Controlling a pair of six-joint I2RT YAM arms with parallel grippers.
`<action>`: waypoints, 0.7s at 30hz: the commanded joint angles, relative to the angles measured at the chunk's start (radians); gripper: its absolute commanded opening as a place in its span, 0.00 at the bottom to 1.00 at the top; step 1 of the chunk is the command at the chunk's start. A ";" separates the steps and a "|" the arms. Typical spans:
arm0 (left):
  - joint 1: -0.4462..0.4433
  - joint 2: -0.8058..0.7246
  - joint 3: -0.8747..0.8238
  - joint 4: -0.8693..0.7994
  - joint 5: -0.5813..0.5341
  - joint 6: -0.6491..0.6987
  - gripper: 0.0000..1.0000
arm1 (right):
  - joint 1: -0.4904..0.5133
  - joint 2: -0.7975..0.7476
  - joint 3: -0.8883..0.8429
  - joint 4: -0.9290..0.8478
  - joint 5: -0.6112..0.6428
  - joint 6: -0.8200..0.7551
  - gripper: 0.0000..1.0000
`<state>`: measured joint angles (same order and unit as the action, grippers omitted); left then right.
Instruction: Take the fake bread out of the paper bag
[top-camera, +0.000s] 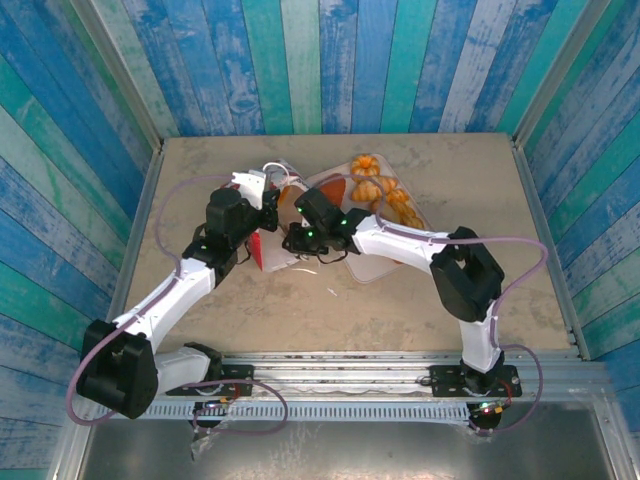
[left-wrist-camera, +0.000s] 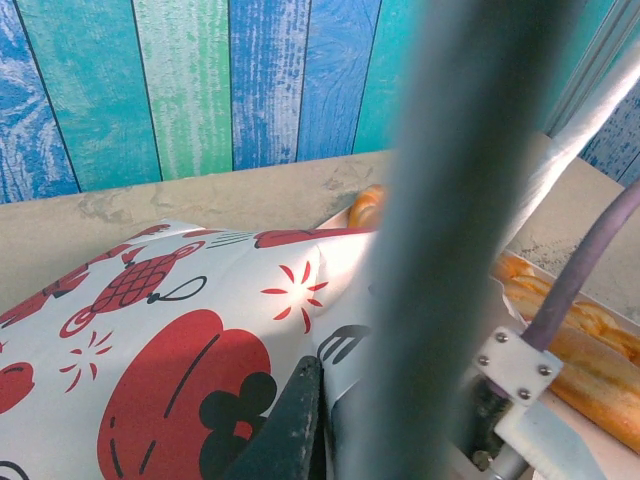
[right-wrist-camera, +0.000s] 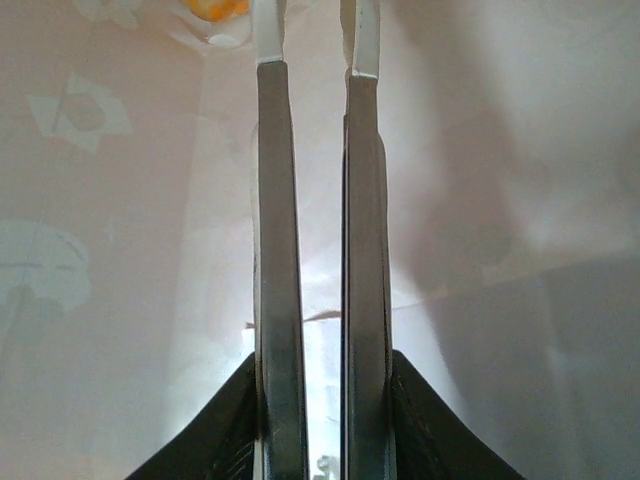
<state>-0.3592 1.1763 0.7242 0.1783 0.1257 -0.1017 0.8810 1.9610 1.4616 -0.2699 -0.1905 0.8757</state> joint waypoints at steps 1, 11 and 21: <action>-0.001 -0.015 0.021 0.000 0.007 0.002 0.08 | -0.008 -0.054 -0.034 -0.007 0.041 0.028 0.32; -0.001 -0.012 0.023 -0.007 0.003 0.002 0.08 | -0.021 -0.048 -0.053 0.102 -0.041 0.029 0.42; -0.002 -0.004 0.031 -0.009 0.001 0.003 0.08 | -0.027 -0.019 -0.009 0.106 -0.058 0.002 0.43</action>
<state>-0.3592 1.1763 0.7250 0.1780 0.1257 -0.1013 0.8604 1.9289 1.4158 -0.1848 -0.2432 0.8967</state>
